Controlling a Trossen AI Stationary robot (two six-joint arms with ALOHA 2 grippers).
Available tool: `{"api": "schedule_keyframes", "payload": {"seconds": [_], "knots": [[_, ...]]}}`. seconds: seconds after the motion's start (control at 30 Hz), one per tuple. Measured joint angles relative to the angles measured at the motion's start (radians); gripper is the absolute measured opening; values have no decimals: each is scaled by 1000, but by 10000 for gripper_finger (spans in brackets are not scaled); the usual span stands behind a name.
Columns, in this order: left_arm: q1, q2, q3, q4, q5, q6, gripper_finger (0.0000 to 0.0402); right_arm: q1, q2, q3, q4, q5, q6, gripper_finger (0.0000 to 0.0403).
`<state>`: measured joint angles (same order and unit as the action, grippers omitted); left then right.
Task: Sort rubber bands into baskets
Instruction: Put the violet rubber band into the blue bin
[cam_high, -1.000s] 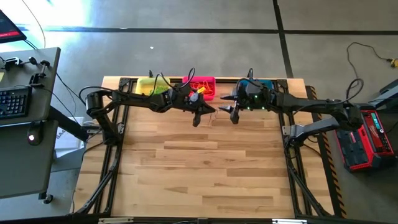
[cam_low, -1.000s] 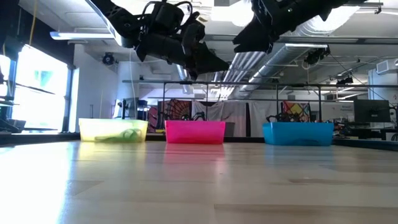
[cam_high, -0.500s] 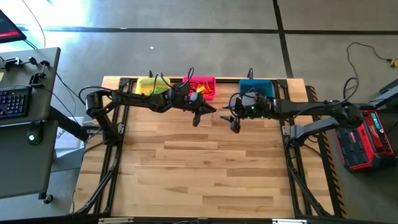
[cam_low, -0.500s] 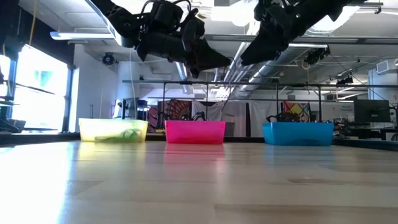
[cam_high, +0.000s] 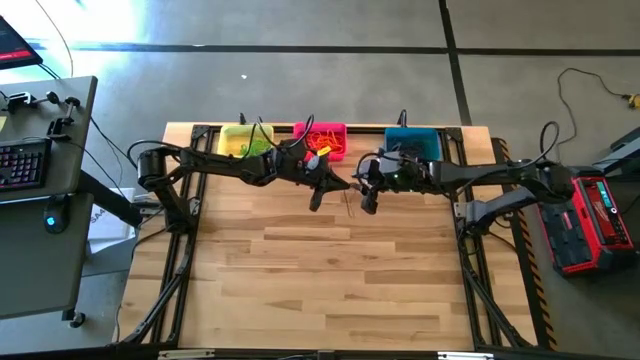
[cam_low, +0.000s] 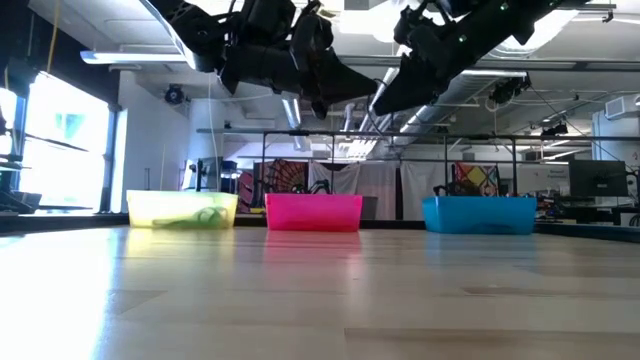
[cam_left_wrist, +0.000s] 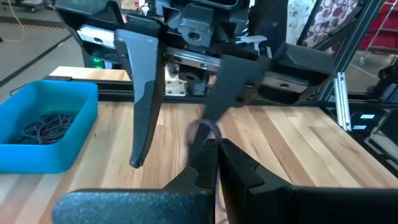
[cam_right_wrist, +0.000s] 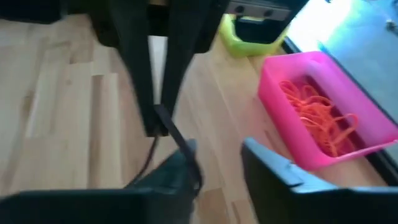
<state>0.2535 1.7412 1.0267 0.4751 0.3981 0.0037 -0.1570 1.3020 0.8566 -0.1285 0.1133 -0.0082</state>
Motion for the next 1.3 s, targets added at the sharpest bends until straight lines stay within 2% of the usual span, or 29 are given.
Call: {"api": "schedule_keyframes", "payload": {"seconds": [0.13,0.17,0.33,0.53,0.73,1.0,1.3], "knots": [[1,0,0,-1,-16,-2,12,1,-1,0,-7,54,-5,27],[2,0,0,-1,-16,-2,18,1,-2,0,-9,64,-12,14],[2,-1,0,-39,-22,-2,69,0,-2,32,-73,80,-11,7],[3,-1,0,-105,-95,-2,149,-7,-3,104,-188,122,-18,2],[3,-10,0,-88,-98,-9,211,-88,-4,139,-291,145,0,1],[3,-10,0,-75,-100,-10,229,-309,-4,130,-392,300,11,0],[3,-9,0,-75,-100,-10,229,-511,-4,128,-466,406,-16,0]]}}
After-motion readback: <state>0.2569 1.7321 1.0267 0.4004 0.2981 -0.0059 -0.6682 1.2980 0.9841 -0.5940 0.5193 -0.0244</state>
